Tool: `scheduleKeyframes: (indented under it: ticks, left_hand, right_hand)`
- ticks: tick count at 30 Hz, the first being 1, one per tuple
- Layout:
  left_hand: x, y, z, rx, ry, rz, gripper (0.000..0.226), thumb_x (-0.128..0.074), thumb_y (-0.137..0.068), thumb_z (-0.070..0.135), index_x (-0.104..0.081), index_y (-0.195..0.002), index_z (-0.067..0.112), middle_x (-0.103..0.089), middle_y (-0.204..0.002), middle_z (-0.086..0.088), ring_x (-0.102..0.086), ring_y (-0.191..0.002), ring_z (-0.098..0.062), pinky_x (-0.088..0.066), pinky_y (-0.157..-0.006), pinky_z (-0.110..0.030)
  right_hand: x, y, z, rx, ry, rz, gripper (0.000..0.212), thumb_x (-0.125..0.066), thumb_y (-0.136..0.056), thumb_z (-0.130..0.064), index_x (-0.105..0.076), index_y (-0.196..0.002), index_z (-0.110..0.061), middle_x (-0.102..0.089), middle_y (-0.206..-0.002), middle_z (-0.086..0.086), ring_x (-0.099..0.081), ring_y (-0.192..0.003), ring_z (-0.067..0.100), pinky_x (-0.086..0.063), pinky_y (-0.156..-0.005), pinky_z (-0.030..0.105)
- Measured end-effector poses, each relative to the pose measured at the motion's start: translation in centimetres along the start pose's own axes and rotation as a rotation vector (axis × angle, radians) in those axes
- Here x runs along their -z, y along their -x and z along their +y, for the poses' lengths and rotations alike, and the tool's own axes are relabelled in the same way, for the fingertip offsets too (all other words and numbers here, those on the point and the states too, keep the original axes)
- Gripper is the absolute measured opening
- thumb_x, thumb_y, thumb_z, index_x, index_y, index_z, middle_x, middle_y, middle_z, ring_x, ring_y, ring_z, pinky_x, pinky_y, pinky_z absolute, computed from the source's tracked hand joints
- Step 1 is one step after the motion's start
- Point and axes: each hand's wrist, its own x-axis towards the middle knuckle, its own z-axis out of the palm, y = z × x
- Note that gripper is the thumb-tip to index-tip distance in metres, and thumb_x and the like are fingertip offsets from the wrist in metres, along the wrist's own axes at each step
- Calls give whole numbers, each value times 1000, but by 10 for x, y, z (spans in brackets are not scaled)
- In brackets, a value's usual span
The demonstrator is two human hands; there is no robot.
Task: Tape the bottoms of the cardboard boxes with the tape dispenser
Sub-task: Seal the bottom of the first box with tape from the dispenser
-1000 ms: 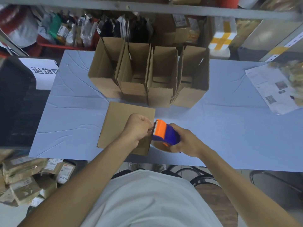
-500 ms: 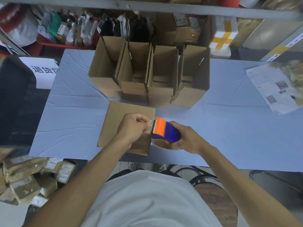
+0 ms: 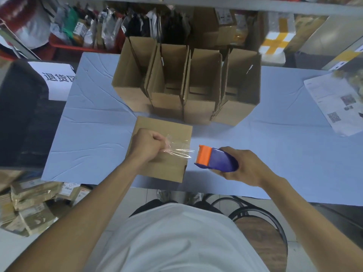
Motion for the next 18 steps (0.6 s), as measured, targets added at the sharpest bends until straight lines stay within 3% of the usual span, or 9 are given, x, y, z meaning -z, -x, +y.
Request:
scheduleKeyframes:
  ticks: [3, 7, 11, 18]
  left_hand:
    - [-5, -1, -5, 12, -117, 4, 12, -77, -78, 17, -77, -66, 19, -74, -71, 3, -71, -80, -17, -57, -83, -33]
    - [-14, -4, -10, 24, -249, 33, 14, -76, -77, 18, -74, -63, 19, -73, -68, 0, -70, -75, -21, -58, -76, -35]
    - [-19, -6, -10, -84, -447, 89, 13, -79, -74, 30, -73, -67, 20, -71, -76, -2, -65, -78, -27, -57, -71, -37]
    - [-18, -21, -15, -280, -856, 195, 25, -64, -87, 38, -68, -87, 13, -68, -92, -15, -62, -86, -36, -36, -64, -31]
  right_hand:
    - [-3, -5, 4, -4, 11, -17, 49, -77, -72, -50, -51, -112, -43, -61, -83, -26, -58, -78, -5, -44, -62, 16]
    - [-9, -9, 9, -15, 7, -42, 51, -74, -70, -53, -50, -113, -43, -64, -85, -23, -60, -80, -3, -45, -62, 15]
    - [-17, -13, 14, -46, -5, -73, 50, -75, -72, -51, -53, -114, -38, -67, -88, -16, -62, -76, 7, -52, -66, 23]
    - [-16, -20, 18, -73, 25, -86, 50, -77, -72, -43, -53, -116, -37, -66, -88, -16, -61, -74, 7, -49, -64, 20]
